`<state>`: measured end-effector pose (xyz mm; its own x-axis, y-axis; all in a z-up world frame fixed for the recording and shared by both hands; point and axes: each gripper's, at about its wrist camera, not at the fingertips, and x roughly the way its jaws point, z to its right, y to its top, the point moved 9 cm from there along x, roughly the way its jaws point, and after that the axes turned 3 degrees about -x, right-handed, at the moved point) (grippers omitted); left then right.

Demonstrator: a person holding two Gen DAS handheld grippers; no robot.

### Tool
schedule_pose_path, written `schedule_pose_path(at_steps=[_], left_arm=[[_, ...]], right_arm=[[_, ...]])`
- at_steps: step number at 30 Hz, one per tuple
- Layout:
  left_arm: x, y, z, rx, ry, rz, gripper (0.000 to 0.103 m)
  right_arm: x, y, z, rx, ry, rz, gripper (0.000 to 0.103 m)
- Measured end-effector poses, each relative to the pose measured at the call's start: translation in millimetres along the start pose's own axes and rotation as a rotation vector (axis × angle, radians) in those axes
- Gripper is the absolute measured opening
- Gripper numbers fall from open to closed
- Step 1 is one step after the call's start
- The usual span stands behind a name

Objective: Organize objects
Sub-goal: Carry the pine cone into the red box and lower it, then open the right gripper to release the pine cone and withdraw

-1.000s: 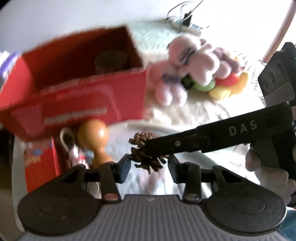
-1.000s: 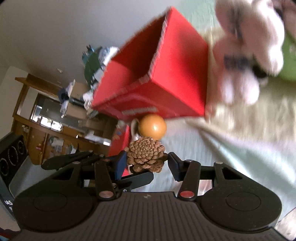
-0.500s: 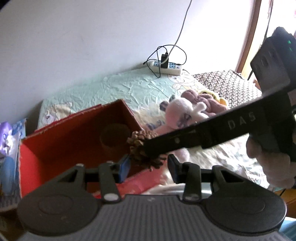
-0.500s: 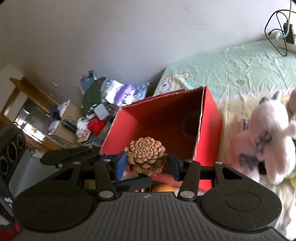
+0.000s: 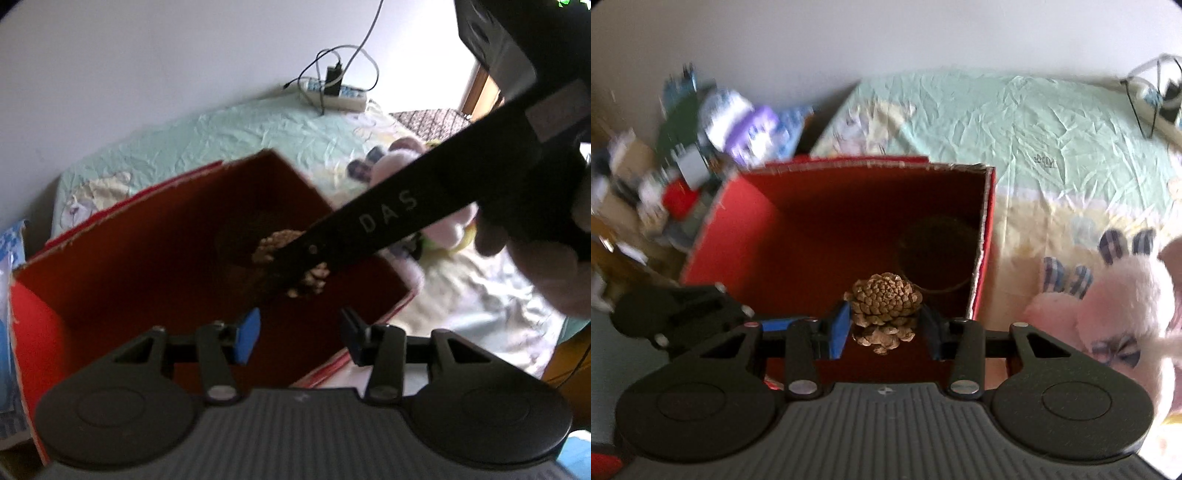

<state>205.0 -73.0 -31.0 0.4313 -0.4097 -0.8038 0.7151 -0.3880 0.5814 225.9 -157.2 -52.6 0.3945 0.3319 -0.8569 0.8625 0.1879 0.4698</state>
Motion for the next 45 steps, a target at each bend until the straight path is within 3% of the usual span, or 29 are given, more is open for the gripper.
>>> schedule_pose_path(at_steps=[4,15,22,27,37,41,45], left_arm=[[0,-6,-17,-0.014,-0.004,-0.004,0.05],[0,-13,-74,-0.137,0.022,0.006,0.053],[12,-16,-95,-0.197,0.083,-0.036,0.053],[22,-16,-105,-0.236,0.114,-0.067,0.053],[28,-18,-126,-0.301,0.224,-0.087,0.055],[25,-23,-136,-0.316,0.296,-0.097,0.055],[23,-26,-138,-0.307,0.325,-0.099,0.056]], right_arm=[[18,0,-9,-0.117,-0.101,-0.098,0.045],[67,-20,-18,-0.446,-0.236,-0.446,0.045],[83,-27,-15,-0.538,-0.236,-0.518,0.045],[87,-26,-11,-0.54,-0.235,-0.499,0.044],[100,-9,-10,-0.35,-0.142,-0.316,0.034],[119,-14,-7,-0.317,-0.128,-0.298,0.031],[137,-29,-1,-0.338,-0.141,-0.343,0.031]])
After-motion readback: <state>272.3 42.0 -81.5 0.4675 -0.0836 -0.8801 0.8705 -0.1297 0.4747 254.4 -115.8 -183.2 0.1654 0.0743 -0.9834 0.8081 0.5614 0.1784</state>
